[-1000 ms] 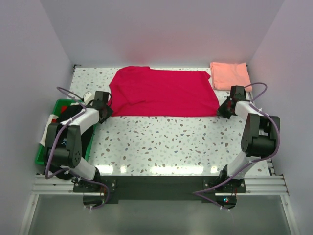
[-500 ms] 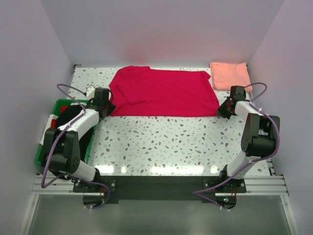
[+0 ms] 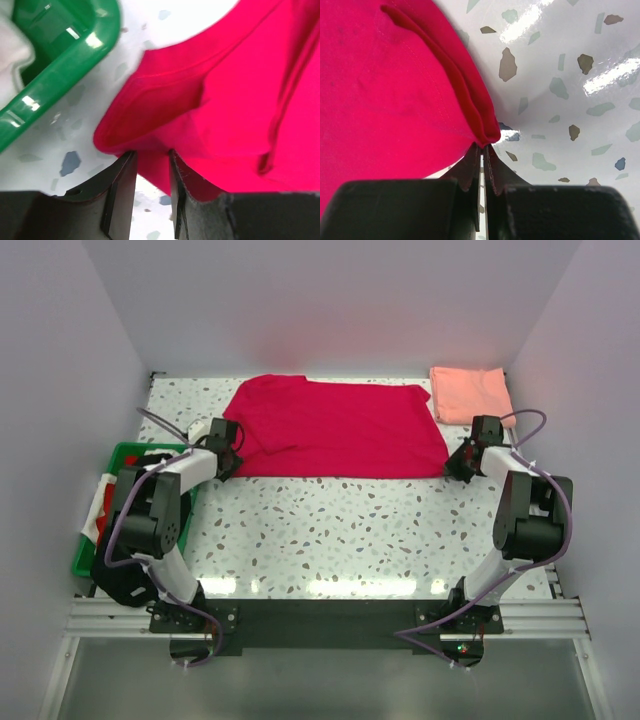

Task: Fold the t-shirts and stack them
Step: Fold the tshirt

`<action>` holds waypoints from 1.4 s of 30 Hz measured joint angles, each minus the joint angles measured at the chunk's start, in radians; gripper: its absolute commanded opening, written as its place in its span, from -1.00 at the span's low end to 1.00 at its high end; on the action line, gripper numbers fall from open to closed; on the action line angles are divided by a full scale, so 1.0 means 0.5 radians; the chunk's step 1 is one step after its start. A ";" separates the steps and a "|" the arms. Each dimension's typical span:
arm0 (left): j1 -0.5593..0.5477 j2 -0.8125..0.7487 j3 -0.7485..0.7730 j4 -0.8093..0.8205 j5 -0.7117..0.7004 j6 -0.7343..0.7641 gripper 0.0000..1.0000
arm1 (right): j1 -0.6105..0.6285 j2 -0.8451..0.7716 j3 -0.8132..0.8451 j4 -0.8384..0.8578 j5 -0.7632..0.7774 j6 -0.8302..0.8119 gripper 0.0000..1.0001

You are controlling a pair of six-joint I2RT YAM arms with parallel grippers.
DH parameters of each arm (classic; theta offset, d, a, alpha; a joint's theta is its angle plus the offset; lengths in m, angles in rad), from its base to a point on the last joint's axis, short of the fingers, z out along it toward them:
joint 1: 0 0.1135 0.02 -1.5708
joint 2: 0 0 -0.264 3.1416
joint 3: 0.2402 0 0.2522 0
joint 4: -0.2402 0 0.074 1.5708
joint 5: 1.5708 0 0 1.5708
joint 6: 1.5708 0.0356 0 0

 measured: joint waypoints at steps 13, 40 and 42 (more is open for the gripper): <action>0.007 -0.027 -0.076 -0.175 -0.242 -0.137 0.01 | -0.021 -0.005 -0.069 0.002 -0.037 -0.001 -1.00; 0.017 -0.344 -0.385 0.163 -0.153 0.022 0.29 | -0.095 -0.199 -0.230 0.004 -0.170 -0.025 -1.00; 0.019 -0.259 -0.362 0.181 -0.151 0.024 0.28 | -0.095 -0.199 -0.230 0.005 -0.175 -0.025 -1.00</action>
